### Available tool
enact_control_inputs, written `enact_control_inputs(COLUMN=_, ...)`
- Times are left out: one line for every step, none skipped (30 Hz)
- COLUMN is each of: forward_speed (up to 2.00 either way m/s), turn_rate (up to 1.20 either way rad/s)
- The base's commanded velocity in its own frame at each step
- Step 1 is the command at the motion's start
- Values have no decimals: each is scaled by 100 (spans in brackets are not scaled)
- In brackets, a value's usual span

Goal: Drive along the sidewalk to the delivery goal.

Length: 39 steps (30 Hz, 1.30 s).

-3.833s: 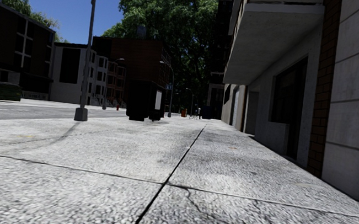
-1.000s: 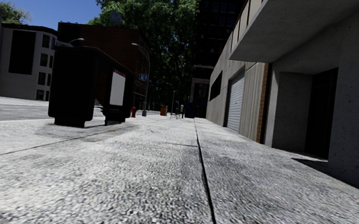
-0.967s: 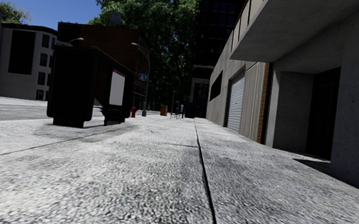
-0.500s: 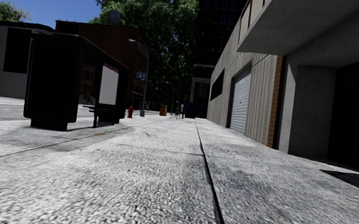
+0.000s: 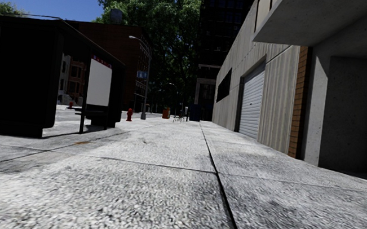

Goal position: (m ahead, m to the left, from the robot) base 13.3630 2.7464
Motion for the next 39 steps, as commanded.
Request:
enact_control_inputs(forward_speed=200, turn_rate=0)
enact_control_inputs(forward_speed=200, turn_rate=0)
enact_control_inputs(forward_speed=200, turn_rate=0)
enact_control_inputs(forward_speed=200, turn_rate=0)
enact_control_inputs(forward_speed=200, turn_rate=0)
enact_control_inputs(forward_speed=200, turn_rate=0)
enact_control_inputs(forward_speed=200, turn_rate=0)
enact_control_inputs(forward_speed=200, turn_rate=0)
enact_control_inputs(forward_speed=200, turn_rate=0)
enact_control_inputs(forward_speed=200, turn_rate=0)
enact_control_inputs(forward_speed=200, turn_rate=0)
enact_control_inputs(forward_speed=200, turn_rate=0)
enact_control_inputs(forward_speed=200, turn_rate=0)
enact_control_inputs(forward_speed=200, turn_rate=0)
enact_control_inputs(forward_speed=200, turn_rate=0)
enact_control_inputs(forward_speed=200, turn_rate=0)
enact_control_inputs(forward_speed=200, turn_rate=0)
enact_control_inputs(forward_speed=200, turn_rate=0)
enact_control_inputs(forward_speed=200, turn_rate=0)
enact_control_inputs(forward_speed=200, turn_rate=0)
enact_control_inputs(forward_speed=200, turn_rate=0)
enact_control_inputs(forward_speed=200, turn_rate=0)
enact_control_inputs(forward_speed=200, turn_rate=0)
enact_control_inputs(forward_speed=200, turn_rate=0)
enact_control_inputs(forward_speed=200, turn_rate=0)
enact_control_inputs(forward_speed=200, turn_rate=0)
enact_control_inputs(forward_speed=200, turn_rate=0)
enact_control_inputs(forward_speed=200, turn_rate=0)
enact_control_inputs(forward_speed=200, turn_rate=0)
enact_control_inputs(forward_speed=200, turn_rate=0)
enact_control_inputs(forward_speed=200, turn_rate=0)
enact_control_inputs(forward_speed=200, turn_rate=0)
enact_control_inputs(forward_speed=200, turn_rate=0)
enact_control_inputs(forward_speed=200, turn_rate=0)
enact_control_inputs(forward_speed=200, turn_rate=0)
enact_control_inputs(forward_speed=200, turn_rate=0)
enact_control_inputs(forward_speed=200, turn_rate=0)
enact_control_inputs(forward_speed=200, turn_rate=0)
enact_control_inputs(forward_speed=200, turn_rate=0)
